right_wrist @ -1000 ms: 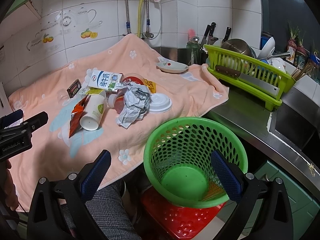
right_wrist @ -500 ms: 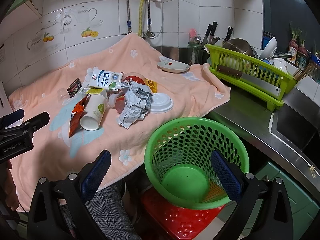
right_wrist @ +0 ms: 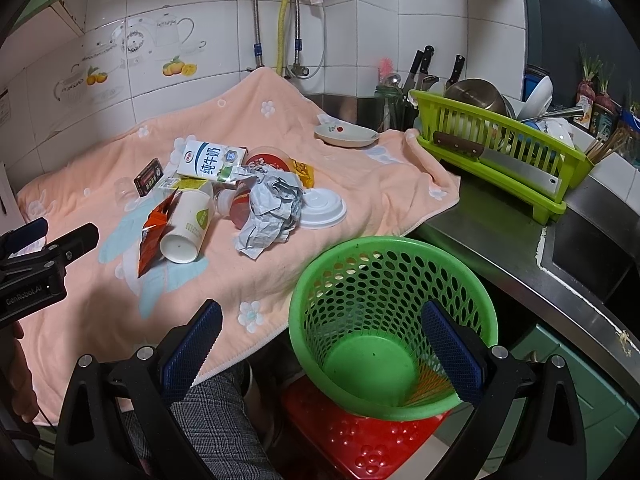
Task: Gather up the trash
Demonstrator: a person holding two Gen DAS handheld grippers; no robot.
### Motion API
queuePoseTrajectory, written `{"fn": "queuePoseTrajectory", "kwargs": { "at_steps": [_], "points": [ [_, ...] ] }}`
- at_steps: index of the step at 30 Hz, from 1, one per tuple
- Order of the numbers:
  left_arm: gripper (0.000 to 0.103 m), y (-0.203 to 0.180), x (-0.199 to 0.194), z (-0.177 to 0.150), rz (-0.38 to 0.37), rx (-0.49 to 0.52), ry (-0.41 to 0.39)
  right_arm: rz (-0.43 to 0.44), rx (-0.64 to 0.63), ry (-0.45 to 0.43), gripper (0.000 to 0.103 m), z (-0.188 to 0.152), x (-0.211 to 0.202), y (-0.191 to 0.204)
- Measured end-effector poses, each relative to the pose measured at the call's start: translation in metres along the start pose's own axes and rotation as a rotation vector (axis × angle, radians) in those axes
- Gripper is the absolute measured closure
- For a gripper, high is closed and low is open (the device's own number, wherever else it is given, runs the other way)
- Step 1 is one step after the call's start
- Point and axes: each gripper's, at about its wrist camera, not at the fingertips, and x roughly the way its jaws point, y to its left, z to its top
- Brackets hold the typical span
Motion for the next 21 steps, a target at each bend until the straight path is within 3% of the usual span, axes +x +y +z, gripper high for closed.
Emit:
{"fn": "queuePoseTrajectory", "kwargs": {
  "at_steps": [21],
  "points": [
    [0.005,0.006,-0.0037,0.0101,0.011,0.011,-0.046,0.001,-0.028,-0.036,0.006,0.0075,-0.0021,0.0033]
  ]
}}
